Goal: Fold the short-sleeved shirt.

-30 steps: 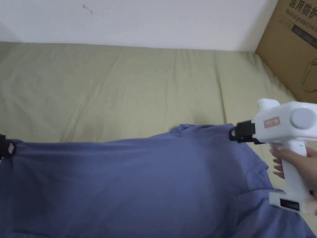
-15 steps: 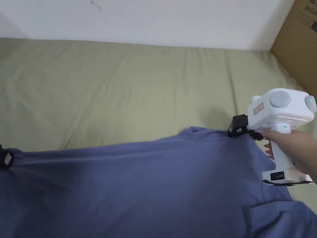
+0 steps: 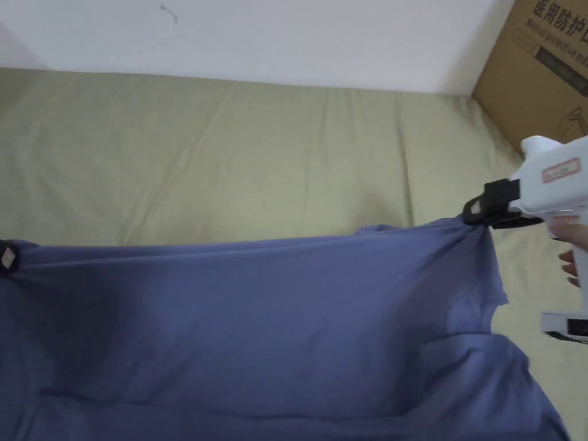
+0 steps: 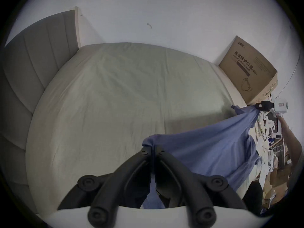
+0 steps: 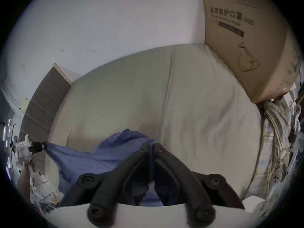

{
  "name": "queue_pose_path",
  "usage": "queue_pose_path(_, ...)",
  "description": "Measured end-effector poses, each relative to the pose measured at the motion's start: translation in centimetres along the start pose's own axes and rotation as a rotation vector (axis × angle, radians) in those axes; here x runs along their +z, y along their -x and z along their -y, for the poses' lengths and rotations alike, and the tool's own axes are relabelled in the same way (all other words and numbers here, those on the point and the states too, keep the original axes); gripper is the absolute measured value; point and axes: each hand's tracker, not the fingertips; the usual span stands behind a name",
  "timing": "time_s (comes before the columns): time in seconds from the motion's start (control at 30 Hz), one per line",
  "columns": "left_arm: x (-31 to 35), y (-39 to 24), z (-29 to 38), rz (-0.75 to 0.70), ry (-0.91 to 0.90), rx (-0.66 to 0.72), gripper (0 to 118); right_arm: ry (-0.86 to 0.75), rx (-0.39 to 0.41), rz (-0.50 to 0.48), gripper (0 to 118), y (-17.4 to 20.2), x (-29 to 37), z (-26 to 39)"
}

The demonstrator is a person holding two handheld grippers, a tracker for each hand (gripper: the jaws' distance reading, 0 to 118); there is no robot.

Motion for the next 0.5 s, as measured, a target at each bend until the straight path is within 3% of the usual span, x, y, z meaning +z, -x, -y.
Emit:
queue_pose_path(0.2, 3.8, 0.0, 3.4, 0.074, 0.01, -0.035, 1, 0.011, -0.053, -0.036, 5, -1.7, 6.7, 8.4)
queue_pose_path(0.43, 5.2, -0.1, 12.7, 0.105, 0.115, -0.043, 1, 0.144, -0.108, -0.015, 5, -4.2, 6.4, 19.2)
queue_pose_path(0.5, 4.7, 0.2, 15.6, 0.109, 0.155, -0.036, 1, 0.171, -0.123, -0.006, 5, -3.6, 6.9, 17.0)
